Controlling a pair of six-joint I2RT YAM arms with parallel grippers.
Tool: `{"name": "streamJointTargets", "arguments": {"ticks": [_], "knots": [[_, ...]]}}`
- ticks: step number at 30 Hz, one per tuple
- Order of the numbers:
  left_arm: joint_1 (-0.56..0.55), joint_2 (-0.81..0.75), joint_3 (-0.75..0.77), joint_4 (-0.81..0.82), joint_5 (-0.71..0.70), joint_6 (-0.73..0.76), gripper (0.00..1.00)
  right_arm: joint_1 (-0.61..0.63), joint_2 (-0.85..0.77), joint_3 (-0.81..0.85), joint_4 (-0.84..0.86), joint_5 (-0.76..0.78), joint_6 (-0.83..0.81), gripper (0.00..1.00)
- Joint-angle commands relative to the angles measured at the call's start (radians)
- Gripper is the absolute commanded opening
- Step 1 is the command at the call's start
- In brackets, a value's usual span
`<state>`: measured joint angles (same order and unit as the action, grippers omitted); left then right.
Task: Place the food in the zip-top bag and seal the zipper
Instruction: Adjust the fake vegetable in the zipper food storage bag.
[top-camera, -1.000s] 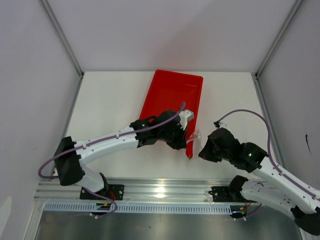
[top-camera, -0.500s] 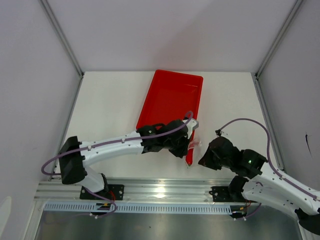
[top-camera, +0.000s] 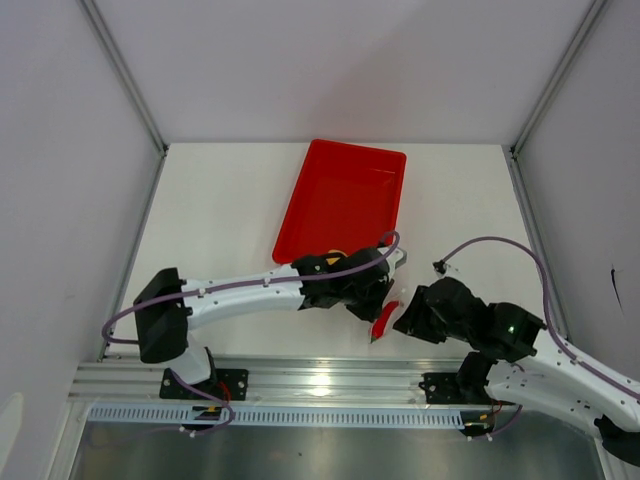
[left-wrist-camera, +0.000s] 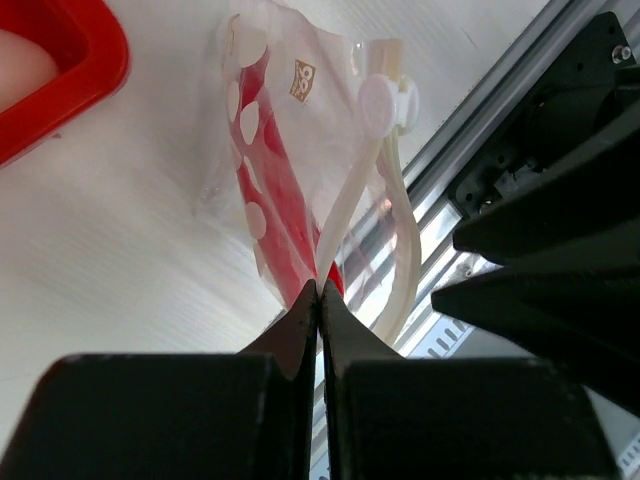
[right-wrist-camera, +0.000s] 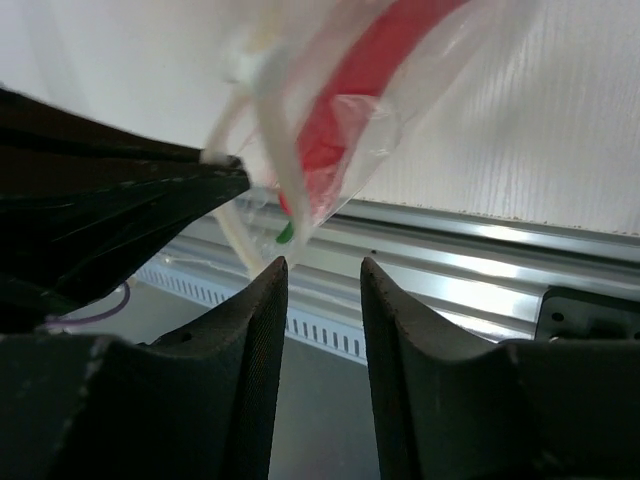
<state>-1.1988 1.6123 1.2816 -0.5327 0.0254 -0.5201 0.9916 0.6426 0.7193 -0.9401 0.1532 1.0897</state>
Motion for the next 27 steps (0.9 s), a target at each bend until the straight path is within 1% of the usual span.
{"name": "streamJointTargets", "arguments": {"ticks": [1,4,8,10,13,14,16,17,20,24,27], "knots": [[-0.019,0.029,0.062,0.031,0.015,-0.015,0.01,0.028,-0.032,0.083,-0.022,0.039,0.022,0.38],[-0.025,0.035,0.064,0.037,0.016,-0.018,0.01,0.047,-0.038,0.117,0.010,0.025,0.026,0.37],[-0.027,0.038,0.062,0.043,0.015,-0.024,0.01,0.065,-0.014,0.114,0.073,0.003,0.032,0.36],[-0.027,0.035,0.061,0.045,0.013,-0.029,0.01,0.076,0.005,0.101,0.070,0.020,0.059,0.34],[-0.027,0.028,0.055,0.054,0.014,-0.034,0.01,0.091,0.011,0.068,0.093,0.054,0.102,0.24],[-0.027,0.028,0.051,0.056,0.019,-0.037,0.01,0.096,0.009,0.042,0.115,0.062,0.111,0.19],[-0.027,0.024,0.053,0.057,0.022,-0.040,0.01,0.099,0.000,0.023,0.123,0.081,0.136,0.15],[-0.027,0.024,0.053,0.057,0.024,-0.040,0.01,0.104,-0.003,0.016,0.123,0.088,0.142,0.09],[-0.027,0.020,0.051,0.060,0.025,-0.043,0.01,0.105,-0.015,-0.011,0.127,0.120,0.157,0.03],[-0.027,0.015,0.055,0.065,0.028,-0.047,0.00,0.108,0.012,-0.038,0.132,0.146,0.167,0.03],[-0.027,0.011,0.050,0.077,0.033,-0.055,0.01,0.108,0.048,-0.053,0.146,0.148,0.174,0.08]]}}
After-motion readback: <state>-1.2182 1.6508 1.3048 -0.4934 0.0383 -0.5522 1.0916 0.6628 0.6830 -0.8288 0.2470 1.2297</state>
